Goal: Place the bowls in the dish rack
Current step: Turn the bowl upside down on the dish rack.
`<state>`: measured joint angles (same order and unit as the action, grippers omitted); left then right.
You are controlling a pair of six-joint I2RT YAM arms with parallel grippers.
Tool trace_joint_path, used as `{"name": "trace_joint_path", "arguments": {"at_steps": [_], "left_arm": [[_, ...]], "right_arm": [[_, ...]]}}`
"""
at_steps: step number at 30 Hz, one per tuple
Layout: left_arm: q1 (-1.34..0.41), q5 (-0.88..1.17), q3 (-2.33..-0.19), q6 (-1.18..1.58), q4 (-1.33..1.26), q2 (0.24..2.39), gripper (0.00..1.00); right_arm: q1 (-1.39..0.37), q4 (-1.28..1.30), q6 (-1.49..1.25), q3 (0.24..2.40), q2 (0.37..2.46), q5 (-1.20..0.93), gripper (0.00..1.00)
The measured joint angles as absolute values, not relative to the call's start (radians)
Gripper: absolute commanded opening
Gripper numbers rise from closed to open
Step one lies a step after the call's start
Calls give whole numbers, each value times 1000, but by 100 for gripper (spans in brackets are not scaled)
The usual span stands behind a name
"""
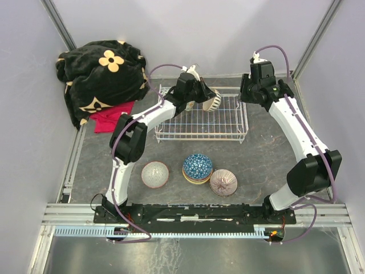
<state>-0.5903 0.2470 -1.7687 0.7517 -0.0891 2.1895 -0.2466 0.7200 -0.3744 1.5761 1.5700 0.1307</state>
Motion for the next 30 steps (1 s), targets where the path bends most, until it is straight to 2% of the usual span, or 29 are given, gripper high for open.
{"name": "trace_joint_path", "arguments": {"at_steps": [19,30], "left_arm": [[-572,257,-1557,941,-453,2172,3],[-571,264,-1515,983,-542,2172,3]], "right_arm": [[-247,725,-381,1645,1625,87,43],[-254,727,-382,1670,1645,67,43]]}}
